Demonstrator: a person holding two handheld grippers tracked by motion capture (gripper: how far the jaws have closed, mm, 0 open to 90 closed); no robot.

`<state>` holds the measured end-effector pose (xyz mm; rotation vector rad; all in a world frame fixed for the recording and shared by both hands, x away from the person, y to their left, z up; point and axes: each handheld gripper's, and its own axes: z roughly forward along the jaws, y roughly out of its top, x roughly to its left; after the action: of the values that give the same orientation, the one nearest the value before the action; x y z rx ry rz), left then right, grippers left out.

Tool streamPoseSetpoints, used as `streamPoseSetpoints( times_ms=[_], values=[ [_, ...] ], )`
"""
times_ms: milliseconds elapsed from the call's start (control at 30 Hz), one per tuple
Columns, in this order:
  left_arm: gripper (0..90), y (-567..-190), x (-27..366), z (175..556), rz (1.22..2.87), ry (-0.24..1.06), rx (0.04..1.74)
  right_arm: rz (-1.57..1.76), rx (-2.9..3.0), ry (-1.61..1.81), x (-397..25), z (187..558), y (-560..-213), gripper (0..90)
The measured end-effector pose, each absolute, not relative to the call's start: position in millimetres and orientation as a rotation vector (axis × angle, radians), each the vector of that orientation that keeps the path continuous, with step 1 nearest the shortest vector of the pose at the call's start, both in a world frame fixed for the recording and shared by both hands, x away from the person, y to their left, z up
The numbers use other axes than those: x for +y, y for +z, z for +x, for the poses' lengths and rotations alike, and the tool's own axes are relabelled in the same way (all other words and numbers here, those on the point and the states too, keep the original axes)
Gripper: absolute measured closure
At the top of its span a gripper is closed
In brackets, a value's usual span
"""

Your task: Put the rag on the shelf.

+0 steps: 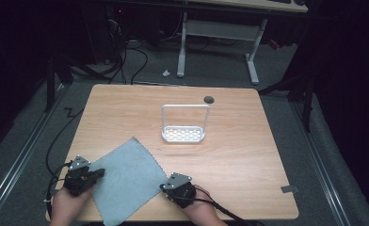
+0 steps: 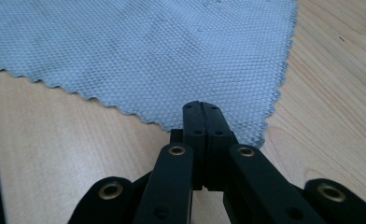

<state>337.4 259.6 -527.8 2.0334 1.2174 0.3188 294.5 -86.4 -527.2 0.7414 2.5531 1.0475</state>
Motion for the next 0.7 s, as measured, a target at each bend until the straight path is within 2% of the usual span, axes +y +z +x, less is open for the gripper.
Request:
streamPoseSetpoints(
  times_ms=[167, 267, 300, 400, 467, 533, 633, 667, 700],
  values=[
    [89.7, -527.1, 254.7, 335.5, 2.05, 0.292, 1.196, 0.758, 2.533, 0.98, -95.3, 299.3, -526.8, 90.0],
    [89.7, -526.3, 239.5, 331.0, 2.088, 0.222, 1.123, 0.775, 2.512, 0.952, -107.9, 302.2, -526.2, 90.0],
    [89.5, -525.6, 229.4, 328.3, 2.115, 0.207, 1.081, 0.834, 2.478, 0.934, -129.0, 308.6, -525.9, 90.0],
    [89.1, -524.0, 206.4, 322.2, 2.166, 0.153, 0.995, 0.93, 2.427, 0.921, -154.4, 317.6, -526.0, 90.0],
    [88.9, -522.7, 183.7, 315.5, 2.21, 0.099, 0.905, 0.993, 2.395, 0.914, -169.1, 324.2, -526.0, 90.0],
    [88.8, -522.1, 178.3, 314.1, 2.226, 0.087, 0.881, 1.014, 2.379, 0.917, -174.2, 326.9, -526.4, 90.0],
    [84.9, -519.9, 170.3, 311.6, 2.235, 0.138, 0.854, 1.035, 2.344, 0.983, -178.8, 320.7, -522.0, 90.0],
    [83.1, -519.1, 173.5, 314.2, 2.201, 0.217, 0.885, 1.011, 2.354, 1.014, -175.5, 314.6, -519.3, 90.0],
    [81.8, -519.1, 173.5, 314.2, 2.201, 0.217, 0.885, 0.986, 2.37, 1.046, -170.8, 307.5, -516.6, 90.0]
  ],
)
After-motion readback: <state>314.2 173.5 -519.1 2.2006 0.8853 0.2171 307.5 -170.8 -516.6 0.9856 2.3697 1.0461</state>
